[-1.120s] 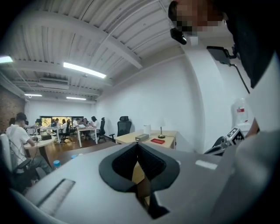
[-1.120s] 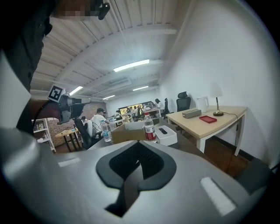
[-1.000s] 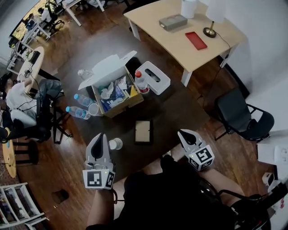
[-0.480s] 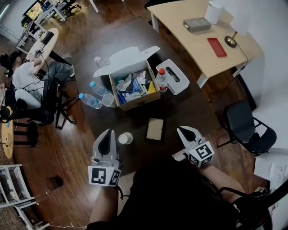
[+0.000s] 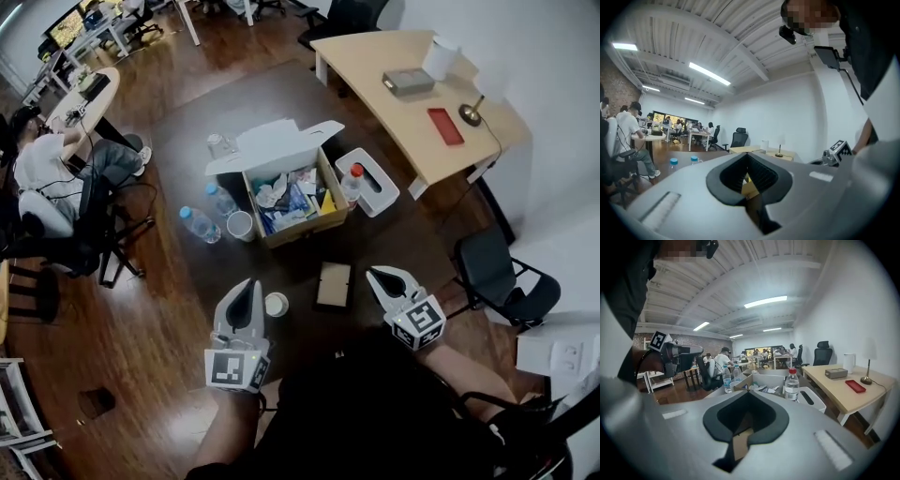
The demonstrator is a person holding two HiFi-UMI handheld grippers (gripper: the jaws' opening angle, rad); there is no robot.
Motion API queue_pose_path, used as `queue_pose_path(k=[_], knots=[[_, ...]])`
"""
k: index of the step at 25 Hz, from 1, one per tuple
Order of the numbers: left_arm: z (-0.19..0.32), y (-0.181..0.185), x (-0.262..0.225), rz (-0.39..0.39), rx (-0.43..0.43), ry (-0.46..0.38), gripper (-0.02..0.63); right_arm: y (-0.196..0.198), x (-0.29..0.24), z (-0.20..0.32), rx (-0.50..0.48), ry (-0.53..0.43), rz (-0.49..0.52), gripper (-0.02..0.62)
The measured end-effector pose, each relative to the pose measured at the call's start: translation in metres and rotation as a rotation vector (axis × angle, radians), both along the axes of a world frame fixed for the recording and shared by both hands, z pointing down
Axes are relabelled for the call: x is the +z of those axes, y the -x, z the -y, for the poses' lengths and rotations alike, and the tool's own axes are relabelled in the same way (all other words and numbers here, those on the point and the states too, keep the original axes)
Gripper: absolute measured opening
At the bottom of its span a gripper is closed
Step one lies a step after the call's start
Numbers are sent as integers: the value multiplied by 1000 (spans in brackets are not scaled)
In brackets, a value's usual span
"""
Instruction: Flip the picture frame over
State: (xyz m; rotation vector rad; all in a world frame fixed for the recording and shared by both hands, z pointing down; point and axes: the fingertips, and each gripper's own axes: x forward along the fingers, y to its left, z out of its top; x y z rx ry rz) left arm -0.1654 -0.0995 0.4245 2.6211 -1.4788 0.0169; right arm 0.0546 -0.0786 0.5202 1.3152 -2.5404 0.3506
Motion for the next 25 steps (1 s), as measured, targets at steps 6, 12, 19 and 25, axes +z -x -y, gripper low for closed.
queue_pose_path(k=[6,12,19,25], knots=[[-3,3,2,1,4,15,0,6,-2,10,3,8,-13,3],[3,-1,0,53,-84,57,0,5,-20,40,-87,-12,11,2],[-3,5,-22,66,-192,-11,0,-8,-4,63,-157,-1,20,2],[-12,10,-12,105,-254,20,0,0,26,52,-277,14,-36,2]])
